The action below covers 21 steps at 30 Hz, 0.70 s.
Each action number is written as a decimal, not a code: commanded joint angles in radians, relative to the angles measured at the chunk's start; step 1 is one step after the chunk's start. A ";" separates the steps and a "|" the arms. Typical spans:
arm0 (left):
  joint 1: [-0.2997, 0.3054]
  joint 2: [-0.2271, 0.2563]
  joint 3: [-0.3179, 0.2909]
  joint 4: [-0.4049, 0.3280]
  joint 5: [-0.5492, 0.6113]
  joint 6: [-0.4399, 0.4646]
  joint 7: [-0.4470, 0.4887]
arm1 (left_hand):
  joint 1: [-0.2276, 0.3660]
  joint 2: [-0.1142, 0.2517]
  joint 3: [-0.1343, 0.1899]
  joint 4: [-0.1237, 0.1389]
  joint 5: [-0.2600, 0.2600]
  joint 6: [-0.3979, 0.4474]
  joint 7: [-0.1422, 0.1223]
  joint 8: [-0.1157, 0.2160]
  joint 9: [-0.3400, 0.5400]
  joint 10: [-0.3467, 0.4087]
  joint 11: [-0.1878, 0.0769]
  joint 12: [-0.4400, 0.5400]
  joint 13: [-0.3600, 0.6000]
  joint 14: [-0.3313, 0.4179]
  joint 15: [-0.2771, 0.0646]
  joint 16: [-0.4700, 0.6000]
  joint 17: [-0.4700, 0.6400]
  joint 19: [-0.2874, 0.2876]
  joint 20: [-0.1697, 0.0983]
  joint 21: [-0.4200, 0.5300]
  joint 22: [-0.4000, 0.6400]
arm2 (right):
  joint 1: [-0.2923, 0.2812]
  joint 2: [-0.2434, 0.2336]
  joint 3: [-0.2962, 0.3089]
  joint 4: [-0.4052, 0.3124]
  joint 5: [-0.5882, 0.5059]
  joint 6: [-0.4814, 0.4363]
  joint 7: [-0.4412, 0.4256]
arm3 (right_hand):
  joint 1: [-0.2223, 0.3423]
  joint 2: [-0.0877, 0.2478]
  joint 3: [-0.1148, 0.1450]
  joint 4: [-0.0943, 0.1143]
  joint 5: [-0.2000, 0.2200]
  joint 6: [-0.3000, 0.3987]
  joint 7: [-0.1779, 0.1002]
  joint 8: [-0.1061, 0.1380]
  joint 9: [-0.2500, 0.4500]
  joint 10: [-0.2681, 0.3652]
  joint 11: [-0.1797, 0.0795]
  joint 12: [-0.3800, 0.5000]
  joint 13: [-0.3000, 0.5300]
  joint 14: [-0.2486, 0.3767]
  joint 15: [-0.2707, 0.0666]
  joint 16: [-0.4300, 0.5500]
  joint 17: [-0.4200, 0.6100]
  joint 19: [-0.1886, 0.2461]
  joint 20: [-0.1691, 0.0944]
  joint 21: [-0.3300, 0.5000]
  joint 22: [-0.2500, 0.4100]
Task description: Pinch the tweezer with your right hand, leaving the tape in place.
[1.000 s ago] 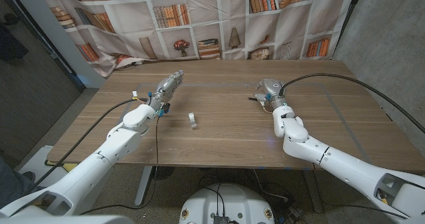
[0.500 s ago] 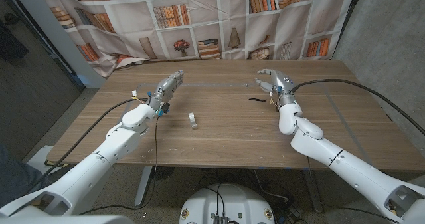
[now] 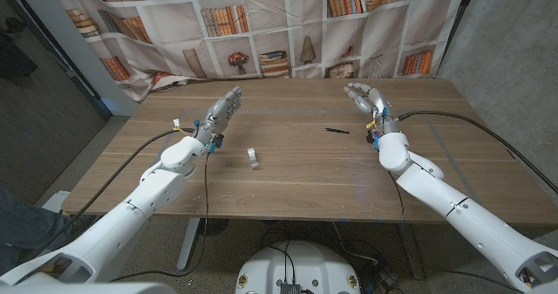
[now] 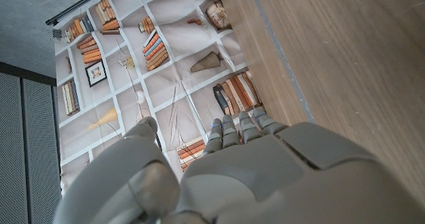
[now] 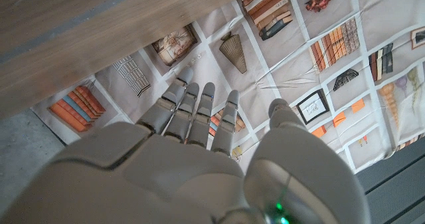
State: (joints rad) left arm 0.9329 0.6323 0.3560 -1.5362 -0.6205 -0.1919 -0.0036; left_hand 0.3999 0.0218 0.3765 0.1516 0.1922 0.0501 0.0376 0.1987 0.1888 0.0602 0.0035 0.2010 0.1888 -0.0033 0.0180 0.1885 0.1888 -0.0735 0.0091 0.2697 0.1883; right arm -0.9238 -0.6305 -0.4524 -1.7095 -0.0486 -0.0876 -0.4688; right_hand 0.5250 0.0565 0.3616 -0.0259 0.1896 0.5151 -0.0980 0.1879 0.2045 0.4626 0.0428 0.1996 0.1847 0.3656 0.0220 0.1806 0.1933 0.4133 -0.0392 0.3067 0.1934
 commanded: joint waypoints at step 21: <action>0.002 -0.023 0.015 -0.021 0.026 0.013 0.049 | -0.046 -0.054 -0.045 0.003 -0.010 0.012 0.001 -0.001 0.002 0.013 0.002 0.006 0.003 0.012 0.006 0.005 0.002 -0.004 -0.001 -0.005 0.003 | 0.012 0.010 0.100 0.167 0.515 0.204 0.297 | -0.160 -0.030 -0.076 0.072 -0.007 -0.040 0.058 0.000 0.002 -0.016 0.034 0.009 0.007 -0.031 0.023 0.005 0.006 -0.023 0.007 -0.014 0.004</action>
State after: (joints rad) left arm 0.9248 0.6094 0.3685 -1.5385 -0.6002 -0.1917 0.0300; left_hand 0.3540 -0.0327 0.3366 0.1558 0.1847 0.0500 0.0376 0.1987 0.1887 0.0638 0.0072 0.2010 0.1886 0.0038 0.0179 0.1885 0.1887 -0.0735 0.0091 0.2658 0.1883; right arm -0.9206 -0.6204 -0.3599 -1.5775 0.3681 0.0972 -0.2377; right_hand 0.3742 0.0285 0.2898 0.0457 0.1849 0.4720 -0.0492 0.1879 0.2044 0.4450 0.0678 0.2037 0.1893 0.3359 0.0410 0.1806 0.1979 0.3955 -0.0287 0.2982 0.1933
